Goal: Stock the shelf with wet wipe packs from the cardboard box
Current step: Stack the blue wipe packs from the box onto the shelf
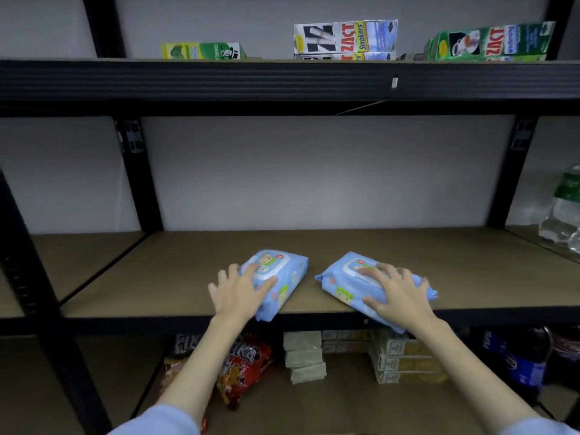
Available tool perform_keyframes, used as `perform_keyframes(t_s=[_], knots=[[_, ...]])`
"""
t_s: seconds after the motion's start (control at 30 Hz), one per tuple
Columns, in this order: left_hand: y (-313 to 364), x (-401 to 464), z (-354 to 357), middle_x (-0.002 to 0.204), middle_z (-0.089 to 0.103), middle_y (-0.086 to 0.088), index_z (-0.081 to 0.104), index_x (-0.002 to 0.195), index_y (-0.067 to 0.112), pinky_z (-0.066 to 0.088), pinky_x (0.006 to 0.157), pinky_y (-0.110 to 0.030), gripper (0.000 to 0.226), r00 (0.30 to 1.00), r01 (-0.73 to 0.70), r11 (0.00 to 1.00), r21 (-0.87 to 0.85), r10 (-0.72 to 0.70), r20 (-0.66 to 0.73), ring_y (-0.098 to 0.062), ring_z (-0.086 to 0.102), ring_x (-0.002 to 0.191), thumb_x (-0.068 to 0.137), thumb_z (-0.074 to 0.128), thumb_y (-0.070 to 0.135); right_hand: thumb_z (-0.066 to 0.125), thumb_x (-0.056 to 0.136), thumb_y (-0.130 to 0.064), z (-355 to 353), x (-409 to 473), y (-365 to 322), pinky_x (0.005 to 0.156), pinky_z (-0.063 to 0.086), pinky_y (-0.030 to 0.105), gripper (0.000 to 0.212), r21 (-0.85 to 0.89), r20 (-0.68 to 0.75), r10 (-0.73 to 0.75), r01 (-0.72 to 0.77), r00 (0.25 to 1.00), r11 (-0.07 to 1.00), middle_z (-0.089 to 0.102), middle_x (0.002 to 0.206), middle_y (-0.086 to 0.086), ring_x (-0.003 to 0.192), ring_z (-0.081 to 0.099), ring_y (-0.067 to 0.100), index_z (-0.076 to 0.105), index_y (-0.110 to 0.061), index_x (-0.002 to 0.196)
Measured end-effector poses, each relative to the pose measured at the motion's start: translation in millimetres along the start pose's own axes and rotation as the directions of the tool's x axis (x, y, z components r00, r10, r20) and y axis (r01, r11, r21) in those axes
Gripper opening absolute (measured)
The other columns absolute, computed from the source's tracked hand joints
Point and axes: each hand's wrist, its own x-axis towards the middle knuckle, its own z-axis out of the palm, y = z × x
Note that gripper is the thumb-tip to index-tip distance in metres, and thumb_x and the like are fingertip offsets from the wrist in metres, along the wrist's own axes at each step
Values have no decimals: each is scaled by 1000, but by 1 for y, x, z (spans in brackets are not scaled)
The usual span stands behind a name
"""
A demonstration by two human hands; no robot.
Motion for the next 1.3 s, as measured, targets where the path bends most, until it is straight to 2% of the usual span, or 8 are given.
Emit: perform_keyframes(t_s=[0.13,0.3,0.53,0.63,0.7,0.87,1.1,1.3], knots=[[2,0,-7,136,40,1,50,126,42,27,102,-38,39,994,-96,988,-119,89,-61,-23,37,124,91,38,56,53,85,-28,-6,9,5,107,15,65,56,64,67,83,-87,994,994,15,154,-4,141,11,29,30,-42,134],[-16,11,1,153,21,12,39,132,46,25,110,-43,45,977,-132,948,-289,173,122,-16,29,138,89,46,55,53,85,-53,-1,10,8,105,23,57,59,147,37,65,-70,997,987,21,150,-8,139,16,25,26,-46,138],[22,11,18,108,57,-8,66,111,32,40,87,-39,49,927,-232,968,93,249,-280,-27,55,102,80,46,64,61,84,-42,2,17,27,104,26,49,44,300,-20,34,-26,999,954,26,148,-7,137,22,20,45,-44,126],[11,26,20,152,22,-7,41,136,39,10,114,-43,59,967,-245,968,58,248,-49,-23,16,142,83,45,64,65,79,-48,3,21,34,108,22,49,63,337,51,102,-114,993,935,10,155,7,138,14,34,36,-44,134],[9,30,25,157,7,-2,26,141,44,0,115,-46,67,970,-240,971,-5,240,35,-21,0,145,81,32,73,63,79,-52,4,25,37,111,20,49,68,304,121,103,-135,987,943,8,155,12,138,13,39,29,-46,138],[15,27,42,154,18,2,27,138,50,7,115,-45,121,977,-201,979,-34,199,-75,-21,10,143,37,-25,91,65,80,-48,6,35,39,113,20,48,62,364,136,18,-67,991,929,15,154,10,139,13,34,35,-47,134],[27,20,46,155,15,-2,26,139,48,8,114,-46,114,983,-142,989,32,145,-117,-24,9,143,45,-24,88,67,78,-46,15,62,9,112,21,44,60,384,122,-26,-23,992,923,18,153,4,139,16,29,40,-47,131],[37,18,49,149,33,-13,42,136,37,23,107,-53,64,970,-110,989,102,129,-205,-34,27,138,82,27,70,71,69,-51,13,69,4,111,19,45,65,436,127,-37,-23,991,900,21,153,1,139,17,26,44,-48,127]])
